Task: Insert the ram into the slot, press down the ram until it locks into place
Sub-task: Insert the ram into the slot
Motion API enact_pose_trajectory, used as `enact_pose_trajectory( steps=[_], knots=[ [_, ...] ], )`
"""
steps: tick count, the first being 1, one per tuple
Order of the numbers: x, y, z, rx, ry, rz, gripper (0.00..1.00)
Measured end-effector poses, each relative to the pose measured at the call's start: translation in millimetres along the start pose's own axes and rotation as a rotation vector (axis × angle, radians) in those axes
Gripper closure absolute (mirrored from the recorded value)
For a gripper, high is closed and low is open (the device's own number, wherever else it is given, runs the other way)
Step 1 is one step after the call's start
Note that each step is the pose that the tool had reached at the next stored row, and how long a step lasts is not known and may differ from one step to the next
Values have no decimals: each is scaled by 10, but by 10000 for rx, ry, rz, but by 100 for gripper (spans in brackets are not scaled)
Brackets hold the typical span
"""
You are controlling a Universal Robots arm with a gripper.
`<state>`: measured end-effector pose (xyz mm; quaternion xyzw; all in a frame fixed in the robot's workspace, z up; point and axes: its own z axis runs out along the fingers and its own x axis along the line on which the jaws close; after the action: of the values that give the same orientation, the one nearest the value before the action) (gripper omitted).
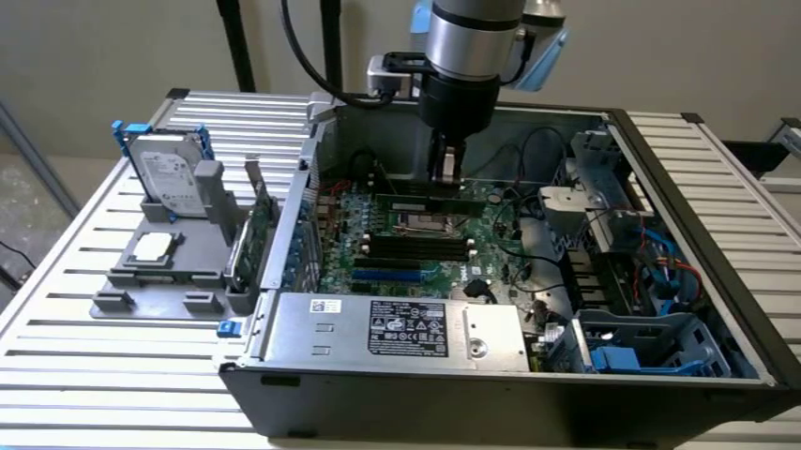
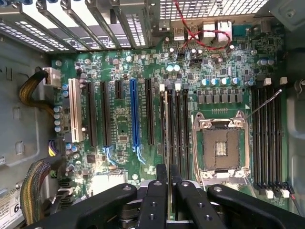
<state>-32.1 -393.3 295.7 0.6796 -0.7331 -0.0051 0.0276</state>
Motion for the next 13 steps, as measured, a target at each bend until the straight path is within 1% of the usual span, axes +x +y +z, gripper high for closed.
enact_pose_trajectory(
  steps=[3, 5, 8, 13],
  knots=[
    [-9, -13, 33, -16, 54, -37, 86],
    [-14, -23, 55, -32, 81, -76, 86],
    [-17, -37, 82, -76, 121, -161, 86],
    [-20, -51, 151, -140, 138, -306, 86]
  ],
)
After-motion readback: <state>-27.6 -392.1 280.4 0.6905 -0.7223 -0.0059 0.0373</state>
